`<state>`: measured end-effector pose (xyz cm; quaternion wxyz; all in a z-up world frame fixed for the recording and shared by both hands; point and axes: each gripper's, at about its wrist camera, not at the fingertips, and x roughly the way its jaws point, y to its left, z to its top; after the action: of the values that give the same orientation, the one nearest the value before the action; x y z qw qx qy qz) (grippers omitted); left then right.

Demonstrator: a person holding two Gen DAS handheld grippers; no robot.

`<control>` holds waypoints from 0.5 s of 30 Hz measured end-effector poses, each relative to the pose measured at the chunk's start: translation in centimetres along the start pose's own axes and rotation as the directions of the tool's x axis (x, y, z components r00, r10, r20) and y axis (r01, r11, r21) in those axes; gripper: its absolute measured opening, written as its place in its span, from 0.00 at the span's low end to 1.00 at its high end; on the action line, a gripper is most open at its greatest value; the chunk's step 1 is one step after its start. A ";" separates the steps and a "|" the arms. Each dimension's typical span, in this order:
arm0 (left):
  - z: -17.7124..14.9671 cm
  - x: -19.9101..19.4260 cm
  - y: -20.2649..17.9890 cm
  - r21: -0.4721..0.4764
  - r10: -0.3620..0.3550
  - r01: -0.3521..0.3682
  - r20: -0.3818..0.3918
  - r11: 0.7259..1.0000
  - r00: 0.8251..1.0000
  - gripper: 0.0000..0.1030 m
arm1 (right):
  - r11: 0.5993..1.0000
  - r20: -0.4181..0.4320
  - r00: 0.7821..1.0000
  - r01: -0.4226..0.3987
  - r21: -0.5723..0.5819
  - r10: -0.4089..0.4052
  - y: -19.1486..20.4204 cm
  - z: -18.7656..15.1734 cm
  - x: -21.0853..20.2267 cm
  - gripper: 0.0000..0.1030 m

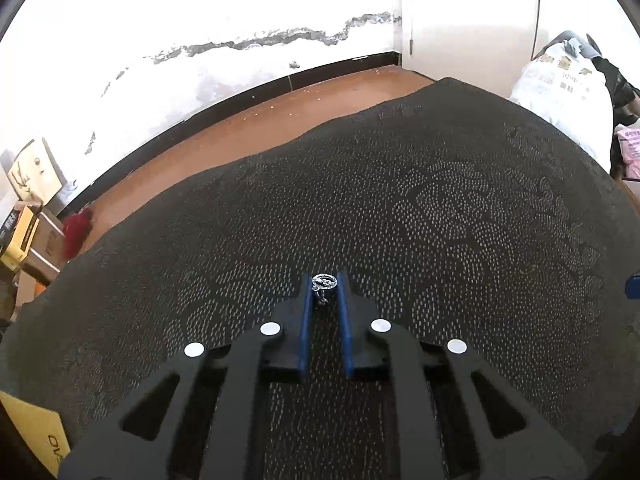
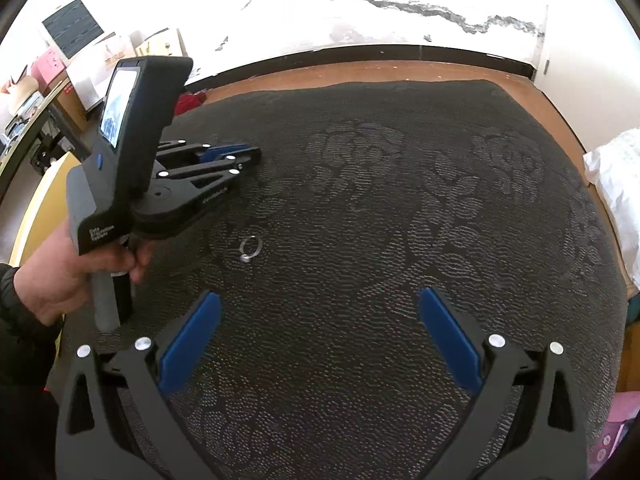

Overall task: Organize jewelry
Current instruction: 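Lower the right tool over the silver ring and close on it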

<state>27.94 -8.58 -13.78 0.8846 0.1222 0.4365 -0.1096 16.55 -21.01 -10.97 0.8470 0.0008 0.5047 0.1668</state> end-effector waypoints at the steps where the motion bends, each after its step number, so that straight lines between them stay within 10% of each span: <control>1: -0.2 -0.1 0.3 -0.003 0.000 0.000 -0.003 1.000 1.000 0.12 | 1.000 -0.001 1.000 0.007 -0.007 -0.007 0.3 0.1 0.3 0.94; 15: -6.5 -7.6 5.1 -0.183 0.068 -0.075 -0.044 0.980 0.997 0.12 | 0.991 -0.039 0.995 0.093 -0.096 -0.097 4.1 0.8 5.5 0.94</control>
<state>20.11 -1.03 -10.96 0.8872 0.0572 0.4565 -0.0347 18.50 -15.49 -14.60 0.8418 -0.0666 0.5143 0.1498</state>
